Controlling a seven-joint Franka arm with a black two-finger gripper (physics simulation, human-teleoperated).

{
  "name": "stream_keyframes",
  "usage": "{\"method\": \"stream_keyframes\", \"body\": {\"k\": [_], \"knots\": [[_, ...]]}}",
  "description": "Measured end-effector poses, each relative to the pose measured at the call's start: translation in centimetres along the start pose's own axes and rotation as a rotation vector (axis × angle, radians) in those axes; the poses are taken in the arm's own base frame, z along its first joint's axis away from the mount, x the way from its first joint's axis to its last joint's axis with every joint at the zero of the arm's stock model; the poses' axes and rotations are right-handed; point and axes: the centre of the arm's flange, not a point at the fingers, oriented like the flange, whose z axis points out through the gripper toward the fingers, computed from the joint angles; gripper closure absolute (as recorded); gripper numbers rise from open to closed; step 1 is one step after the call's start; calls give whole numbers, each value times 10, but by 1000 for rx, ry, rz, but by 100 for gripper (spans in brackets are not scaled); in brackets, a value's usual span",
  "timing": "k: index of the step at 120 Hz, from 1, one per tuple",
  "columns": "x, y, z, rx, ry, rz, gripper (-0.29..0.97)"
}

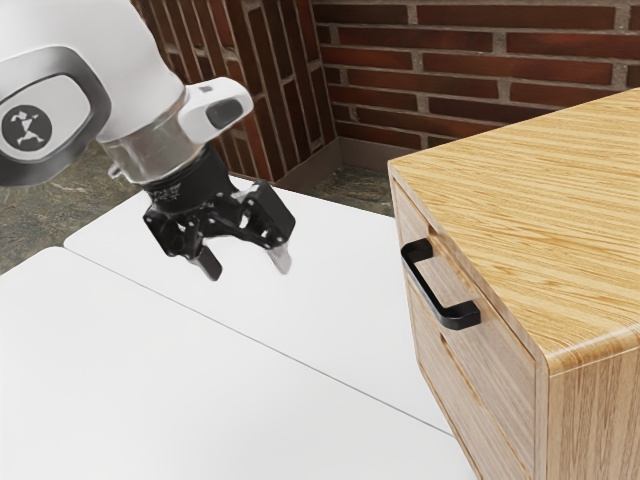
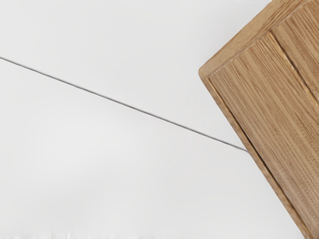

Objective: Pull the drawer handle with one arm to open the drawer

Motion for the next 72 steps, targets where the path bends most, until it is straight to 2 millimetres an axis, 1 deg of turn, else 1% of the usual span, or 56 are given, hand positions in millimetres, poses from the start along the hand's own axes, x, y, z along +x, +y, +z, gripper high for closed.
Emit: {"method": "stream_keyframes", "body": {"k": [8, 17, 23, 33, 48, 72], "knots": [[-9, 12, 0, -65, 10, -76, 0], [-21, 32, 0, -119, 23, -139, 0], [-26, 42, 0, -151, 33, -186, 0], [-31, 53, 3, -189, 39, -262, 0], [-33, 61, 13, -226, 33, -368, 0], [-28, 70, 18, -291, 48, -504, 0]]}}
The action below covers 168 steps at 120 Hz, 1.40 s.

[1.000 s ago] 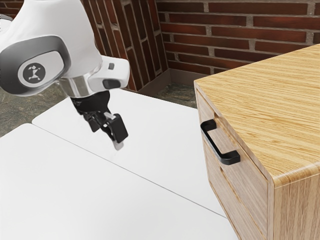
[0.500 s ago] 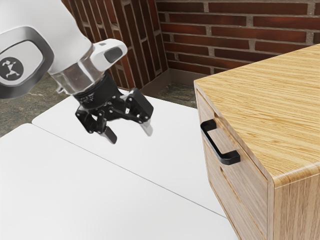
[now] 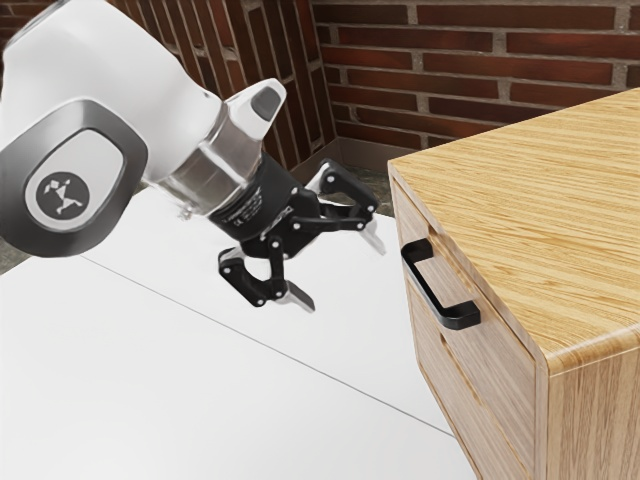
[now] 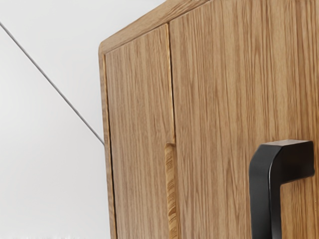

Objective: Pull the drawer handle with one arm to open the drawer

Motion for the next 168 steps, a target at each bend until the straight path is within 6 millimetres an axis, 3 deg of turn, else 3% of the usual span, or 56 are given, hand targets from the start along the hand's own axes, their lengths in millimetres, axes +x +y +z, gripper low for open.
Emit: {"method": "stream_keyframes", "body": {"k": [24, 113, 168], "knots": [[-15, 1, 14, -11, -18, -72, 0], [-34, 4, 23, -24, -37, -209, 0], [-32, 8, 23, -50, -9, -214, 0]]}}
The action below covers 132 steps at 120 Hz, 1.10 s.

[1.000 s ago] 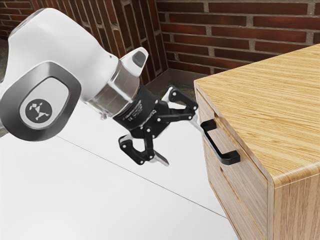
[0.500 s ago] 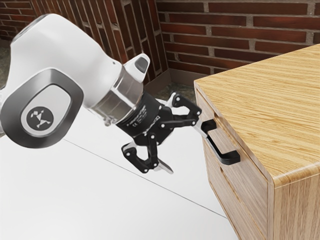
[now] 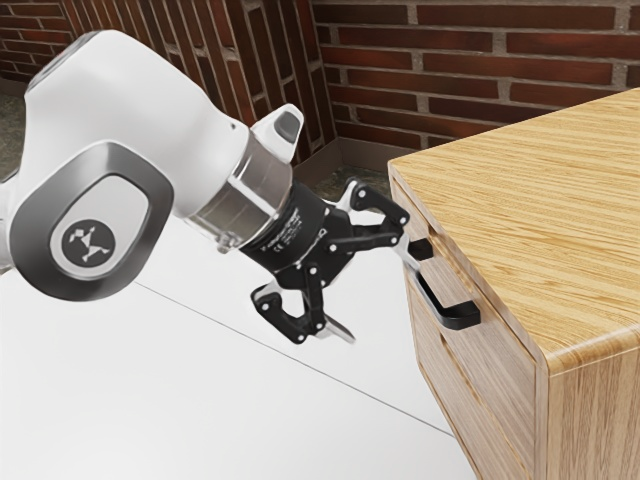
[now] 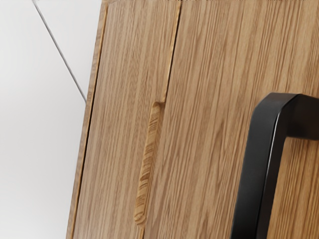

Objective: Pull the drawer handle with one arm to open the drawer

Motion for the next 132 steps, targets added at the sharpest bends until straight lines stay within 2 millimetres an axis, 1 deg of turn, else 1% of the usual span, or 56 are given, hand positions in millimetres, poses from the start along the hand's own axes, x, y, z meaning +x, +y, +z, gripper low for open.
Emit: {"method": "stream_keyframes", "body": {"k": [28, 40, 50, 64, 84, 132], "knots": [[-4, 2, 0, -15, 1, 11, 0], [-5, 4, 7, -12, 3, 16, 0], [-3, 5, 13, -6, 6, 14, 0], [-1, 5, 17, -4, 9, 11, 0], [10, 5, 27, 5, 16, -10, 0], [13, 9, 39, -6, 24, -14, 0]]}}
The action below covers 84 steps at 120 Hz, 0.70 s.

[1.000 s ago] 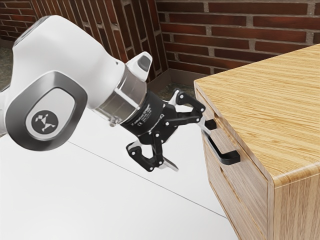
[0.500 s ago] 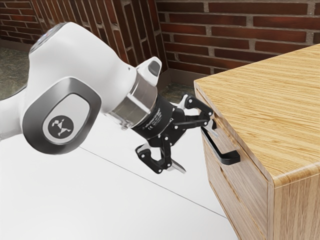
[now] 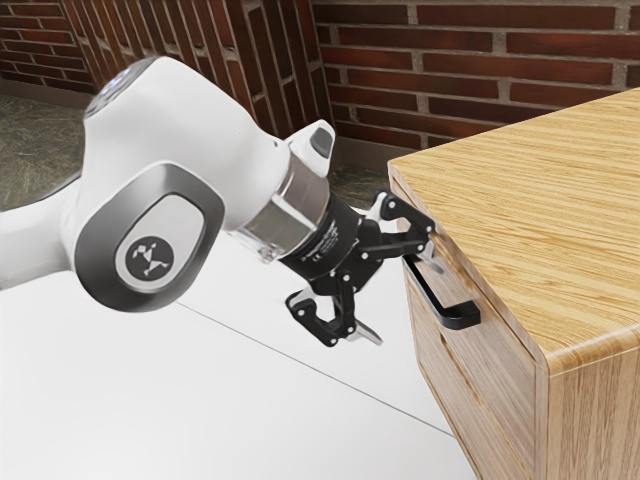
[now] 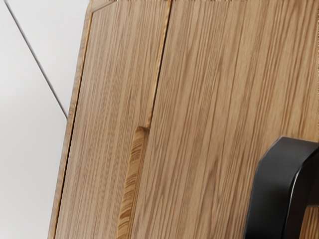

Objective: Pull the drawer handle with one arm to open the drawer

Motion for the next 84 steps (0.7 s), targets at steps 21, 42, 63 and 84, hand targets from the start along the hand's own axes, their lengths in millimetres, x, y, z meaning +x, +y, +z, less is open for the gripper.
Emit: {"method": "stream_keyframes", "body": {"k": [21, 42, 63, 84], "knots": [[2, -3, 2, 2, 1, -2, 0], [1, -7, 3, 5, -1, -2, 0], [3, -15, -11, -8, -6, -6, 0], [7, -23, -10, 1, -6, -14, 0]]}}
